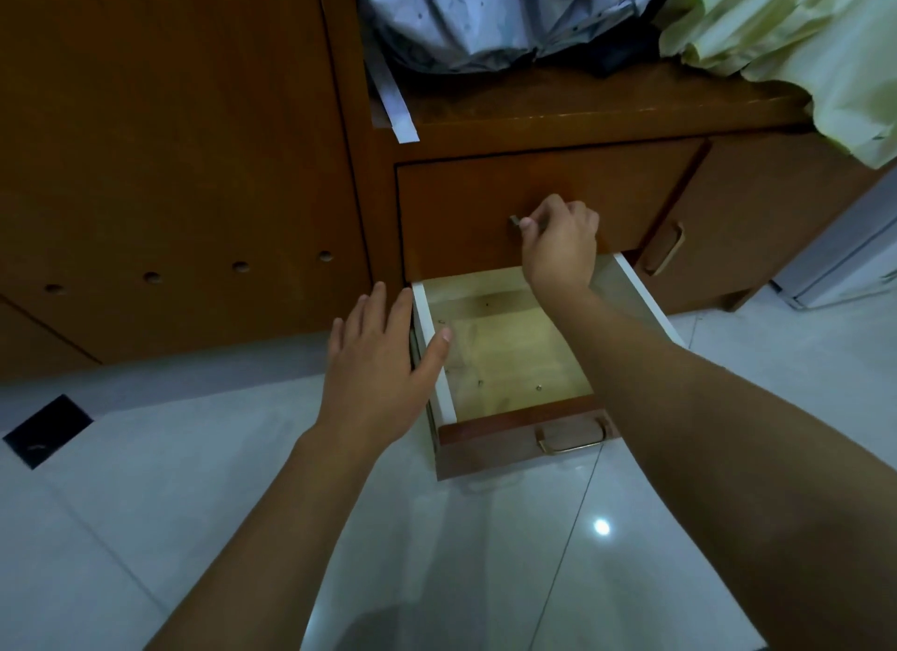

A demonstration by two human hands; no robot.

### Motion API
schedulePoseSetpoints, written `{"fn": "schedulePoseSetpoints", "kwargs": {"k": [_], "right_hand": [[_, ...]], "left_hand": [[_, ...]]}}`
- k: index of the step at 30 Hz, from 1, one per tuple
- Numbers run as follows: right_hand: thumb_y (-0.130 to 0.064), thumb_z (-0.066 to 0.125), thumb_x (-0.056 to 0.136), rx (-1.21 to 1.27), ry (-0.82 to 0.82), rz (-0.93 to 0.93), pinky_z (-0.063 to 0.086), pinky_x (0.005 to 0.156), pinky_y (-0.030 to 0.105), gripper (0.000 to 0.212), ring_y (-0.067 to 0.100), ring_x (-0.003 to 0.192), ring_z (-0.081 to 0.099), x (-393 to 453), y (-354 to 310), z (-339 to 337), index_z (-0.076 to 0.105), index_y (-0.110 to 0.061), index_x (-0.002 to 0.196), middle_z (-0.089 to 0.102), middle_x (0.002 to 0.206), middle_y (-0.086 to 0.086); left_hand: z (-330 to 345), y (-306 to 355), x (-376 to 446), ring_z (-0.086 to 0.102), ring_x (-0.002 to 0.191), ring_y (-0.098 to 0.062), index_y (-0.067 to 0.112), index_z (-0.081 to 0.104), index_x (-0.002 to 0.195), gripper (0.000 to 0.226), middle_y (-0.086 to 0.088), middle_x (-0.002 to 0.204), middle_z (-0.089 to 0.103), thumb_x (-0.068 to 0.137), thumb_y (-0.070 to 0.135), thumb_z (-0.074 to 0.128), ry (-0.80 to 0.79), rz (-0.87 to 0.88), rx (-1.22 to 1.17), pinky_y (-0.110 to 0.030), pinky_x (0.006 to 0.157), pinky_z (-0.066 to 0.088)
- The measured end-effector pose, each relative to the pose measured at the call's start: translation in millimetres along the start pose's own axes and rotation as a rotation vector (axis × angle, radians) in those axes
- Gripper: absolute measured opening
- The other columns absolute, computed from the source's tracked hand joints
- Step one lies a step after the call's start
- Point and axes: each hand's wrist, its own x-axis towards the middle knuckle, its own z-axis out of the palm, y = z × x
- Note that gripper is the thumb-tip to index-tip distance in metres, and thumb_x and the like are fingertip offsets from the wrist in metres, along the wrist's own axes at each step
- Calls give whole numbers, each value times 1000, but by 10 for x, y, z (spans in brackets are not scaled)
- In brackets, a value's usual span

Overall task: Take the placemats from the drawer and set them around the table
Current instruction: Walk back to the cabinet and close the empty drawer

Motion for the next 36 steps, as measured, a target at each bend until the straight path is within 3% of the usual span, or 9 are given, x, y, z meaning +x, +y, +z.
{"fn": "schedulePoseSetpoints", "kwargs": {"k": [7,19,23,28,31,36], "right_hand": [[-30,55,96,-28,-22,-30,43,86,38,11,24,112,43,40,26,32,56,-20,93,55,106,4],[-35,58,94,-104,-111,26,37,99,42,14,23,112,47,66,-112,-169,63,-23,99,56,110,2],[-38,59,93,-29,-71,-124,35,100,38,22,18,112,48,-235,-113,-377,64,-24,110,57,115,-3],[-36,60,93,60,-285,-215,42,99,39,16,14,111,52,-757,34,-687,66,-24,102,59,113,-7],[-33,61,93,118,-312,-204,45,93,32,13,10,105,54,-1086,223,-897,67,-23,97,63,104,-10],[-33,63,91,8,-432,-267,46,87,33,13,12,104,54,-1344,423,-966,67,-24,99,61,105,-9]], "left_hand": [[32,-31,22,6,150,-22,27,17,155,80,-3,164,9,88,71,11,0,-5,-6,-46,120,5],[-135,50,-128,7,150,-22,26,17,155,72,-3,164,9,95,67,19,39,12,-3,-46,120,5],[-199,110,-214,7,150,-22,26,17,155,71,-3,164,8,95,66,21,34,30,11,-46,120,5],[-179,193,-298,8,150,-23,25,19,155,70,-4,164,7,96,64,22,-2,62,19,-47,120,4],[-132,243,-343,7,150,-22,26,18,154,70,-3,164,7,96,64,21,-35,72,37,-46,120,3],[-44,362,-386,10,150,-24,25,22,153,72,-5,163,10,95,66,16,-44,124,60,-47,120,6]]}}
